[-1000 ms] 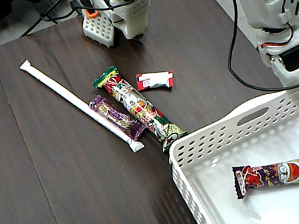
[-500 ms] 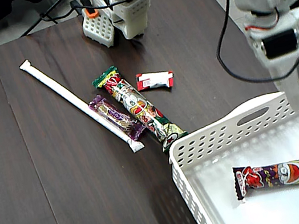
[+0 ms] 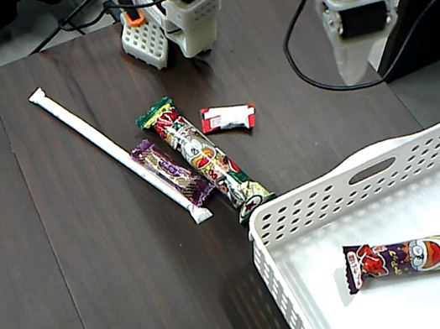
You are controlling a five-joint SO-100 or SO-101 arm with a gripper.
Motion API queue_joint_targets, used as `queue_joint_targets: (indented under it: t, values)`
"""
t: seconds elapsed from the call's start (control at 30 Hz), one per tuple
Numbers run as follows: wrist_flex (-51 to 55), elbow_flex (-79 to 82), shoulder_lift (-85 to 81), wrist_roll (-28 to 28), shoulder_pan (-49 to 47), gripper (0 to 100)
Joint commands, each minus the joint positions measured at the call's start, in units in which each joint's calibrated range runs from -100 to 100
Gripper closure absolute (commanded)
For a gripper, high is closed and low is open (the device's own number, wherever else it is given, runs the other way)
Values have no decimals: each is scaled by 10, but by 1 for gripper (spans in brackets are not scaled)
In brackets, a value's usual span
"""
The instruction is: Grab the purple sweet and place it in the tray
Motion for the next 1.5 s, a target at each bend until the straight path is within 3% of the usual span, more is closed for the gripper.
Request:
queue_joint_targets:
  t: [0.0, 0.3, 0.53, 0.7, 0.93, 1.47]
  values:
    - [17, 0, -93, 29, 11, 97]
    - [-4, 242, -331, 81, 45, 98]
    - [-191, 594, -568, 118, 85, 98]
    - [-254, 775, -707, 147, 122, 98]
    - [-242, 889, -839, 176, 157, 98]
    - [-237, 1043, -1031, 178, 168, 98]
